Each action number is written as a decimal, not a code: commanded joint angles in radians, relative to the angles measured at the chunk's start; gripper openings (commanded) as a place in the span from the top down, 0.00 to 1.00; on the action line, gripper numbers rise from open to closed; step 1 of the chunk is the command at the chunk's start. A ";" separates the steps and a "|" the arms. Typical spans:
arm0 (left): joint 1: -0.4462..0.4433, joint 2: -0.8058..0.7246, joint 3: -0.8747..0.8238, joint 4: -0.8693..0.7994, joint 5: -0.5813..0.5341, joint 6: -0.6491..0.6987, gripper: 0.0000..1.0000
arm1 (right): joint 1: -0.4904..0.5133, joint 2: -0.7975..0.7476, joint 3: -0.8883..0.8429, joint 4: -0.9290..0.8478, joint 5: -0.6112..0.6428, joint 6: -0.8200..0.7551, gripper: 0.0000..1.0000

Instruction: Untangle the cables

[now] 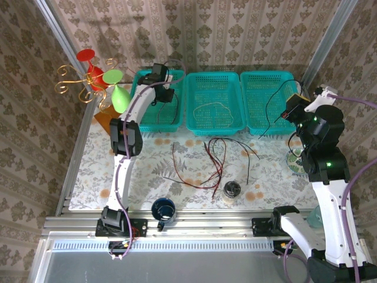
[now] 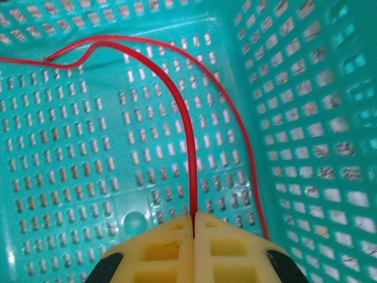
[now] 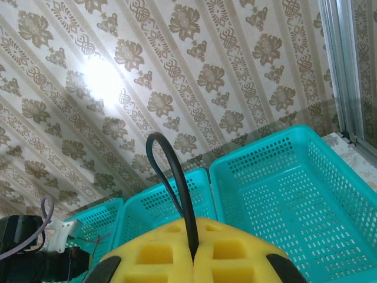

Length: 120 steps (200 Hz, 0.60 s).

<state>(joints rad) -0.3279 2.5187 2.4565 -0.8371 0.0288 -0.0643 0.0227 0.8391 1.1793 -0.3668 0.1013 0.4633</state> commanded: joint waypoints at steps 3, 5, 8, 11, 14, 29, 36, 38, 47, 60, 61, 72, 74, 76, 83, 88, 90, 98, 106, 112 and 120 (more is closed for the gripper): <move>-0.005 -0.005 -0.007 0.097 0.042 -0.074 1.00 | 0.006 -0.018 0.015 -0.006 0.029 -0.024 1.00; -0.005 -0.004 -0.006 0.097 0.043 -0.076 1.00 | 0.006 -0.018 0.015 -0.007 0.029 -0.026 1.00; -0.004 -0.001 -0.005 0.098 0.044 -0.078 1.00 | 0.006 -0.018 0.016 -0.009 0.029 -0.026 1.00; -0.005 0.002 -0.004 0.098 0.047 -0.080 1.00 | 0.007 -0.018 0.014 -0.008 0.029 -0.027 1.00; -0.005 0.004 -0.004 0.097 0.048 -0.082 1.00 | 0.007 -0.018 0.015 -0.008 0.029 -0.028 1.00; -0.005 0.012 -0.020 0.109 0.063 -0.099 1.00 | 0.006 -0.019 0.014 -0.008 0.032 -0.034 1.00; -0.005 0.015 -0.029 0.120 0.071 -0.104 1.00 | 0.006 -0.018 0.014 -0.006 0.031 -0.037 1.00; -0.005 0.017 -0.032 0.121 0.072 -0.105 1.00 | 0.006 -0.018 0.014 -0.006 0.032 -0.038 1.00; -0.005 0.023 -0.034 0.127 0.080 -0.106 1.00 | 0.007 -0.016 0.014 -0.005 0.031 -0.039 1.00; -0.005 0.035 -0.024 0.114 0.083 -0.114 1.00 | 0.006 -0.014 0.016 -0.004 0.031 -0.037 1.00; -0.005 0.035 -0.024 0.112 0.083 -0.115 1.00 | 0.006 -0.015 0.016 -0.004 0.030 -0.037 1.00; -0.005 0.041 -0.026 0.097 0.085 -0.124 1.00 | 0.007 -0.013 0.015 -0.004 0.029 -0.034 1.00; -0.006 0.040 -0.025 0.092 0.081 -0.125 1.00 | 0.007 -0.013 0.014 -0.004 0.029 -0.033 1.00; -0.006 0.041 -0.025 0.086 0.078 -0.127 1.00 | 0.007 -0.013 0.015 -0.004 0.029 -0.032 1.00; -0.006 0.044 -0.029 0.069 0.066 -0.129 1.00 | 0.007 -0.014 0.012 -0.001 0.030 -0.029 1.00; -0.006 0.045 -0.032 0.057 0.059 -0.127 1.00 | 0.008 -0.014 0.010 0.000 0.031 -0.027 1.00; -0.006 0.045 -0.033 0.052 0.055 -0.127 1.00 | 0.007 -0.014 0.009 0.002 0.030 -0.025 1.00; -0.005 0.041 -0.038 0.031 0.037 -0.125 0.98 | 0.008 -0.015 0.004 0.006 0.029 -0.019 1.00; -0.005 0.035 -0.043 0.017 0.027 -0.121 0.81 | 0.007 -0.014 0.001 0.010 0.027 -0.017 1.00; -0.006 0.024 -0.055 0.016 0.029 -0.116 0.72 | 0.006 -0.011 -0.001 0.012 0.023 -0.013 1.00; -0.005 0.000 -0.082 0.031 0.035 -0.109 0.63 | 0.007 -0.007 0.000 0.014 0.019 -0.012 1.00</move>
<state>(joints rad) -0.3325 2.5469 2.4184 -0.7689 0.0780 -0.1661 0.0242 0.8360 1.1793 -0.3706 0.1047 0.4454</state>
